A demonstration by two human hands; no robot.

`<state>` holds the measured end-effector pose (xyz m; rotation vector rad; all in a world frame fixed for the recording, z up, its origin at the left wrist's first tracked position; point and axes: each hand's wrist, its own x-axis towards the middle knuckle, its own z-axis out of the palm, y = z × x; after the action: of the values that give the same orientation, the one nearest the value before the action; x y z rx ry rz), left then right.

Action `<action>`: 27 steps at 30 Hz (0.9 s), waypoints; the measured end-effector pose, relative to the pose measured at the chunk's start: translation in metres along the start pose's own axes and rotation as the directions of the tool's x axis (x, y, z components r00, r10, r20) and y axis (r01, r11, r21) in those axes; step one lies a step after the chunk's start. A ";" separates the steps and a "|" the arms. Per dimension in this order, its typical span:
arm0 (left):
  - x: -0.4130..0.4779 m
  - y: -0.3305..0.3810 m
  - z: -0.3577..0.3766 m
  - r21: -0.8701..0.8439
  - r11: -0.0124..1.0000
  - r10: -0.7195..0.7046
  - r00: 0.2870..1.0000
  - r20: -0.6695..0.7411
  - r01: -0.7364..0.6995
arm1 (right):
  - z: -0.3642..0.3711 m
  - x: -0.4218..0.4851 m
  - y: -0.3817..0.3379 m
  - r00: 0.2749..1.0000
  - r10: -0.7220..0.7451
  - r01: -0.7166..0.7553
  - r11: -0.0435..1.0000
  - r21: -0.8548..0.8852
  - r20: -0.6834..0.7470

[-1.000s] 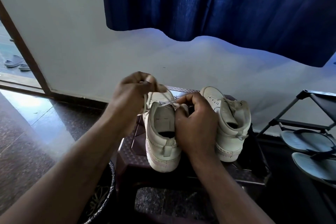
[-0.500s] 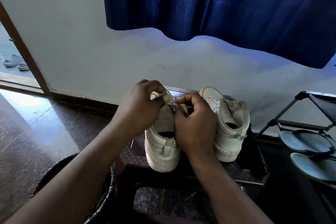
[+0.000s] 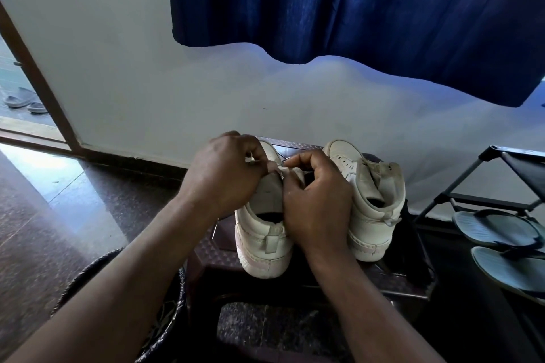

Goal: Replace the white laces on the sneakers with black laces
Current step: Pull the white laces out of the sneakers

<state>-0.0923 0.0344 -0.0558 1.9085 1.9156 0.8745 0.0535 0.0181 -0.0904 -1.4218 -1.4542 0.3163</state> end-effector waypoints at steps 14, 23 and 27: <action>0.002 -0.014 -0.014 -0.721 0.665 -0.296 0.955 -0.013 0.196 | -0.001 0.001 0.000 1.000 -0.005 0.005 1.000 0.011 -0.002; -0.007 -0.015 -0.003 -0.439 0.891 -0.113 0.993 0.039 0.119 | -0.006 0.008 -0.005 0.956 -0.161 0.163 0.987 0.012 0.246; -0.019 -0.012 -0.003 -0.144 0.989 -0.022 1.000 -0.006 0.021 | -0.007 0.013 -0.006 0.911 -0.144 0.180 0.982 -0.059 0.387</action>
<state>-0.1019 0.0158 -0.0649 1.8009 1.8206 0.9862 0.0585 0.0244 -0.0763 -1.3509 -1.9159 0.4426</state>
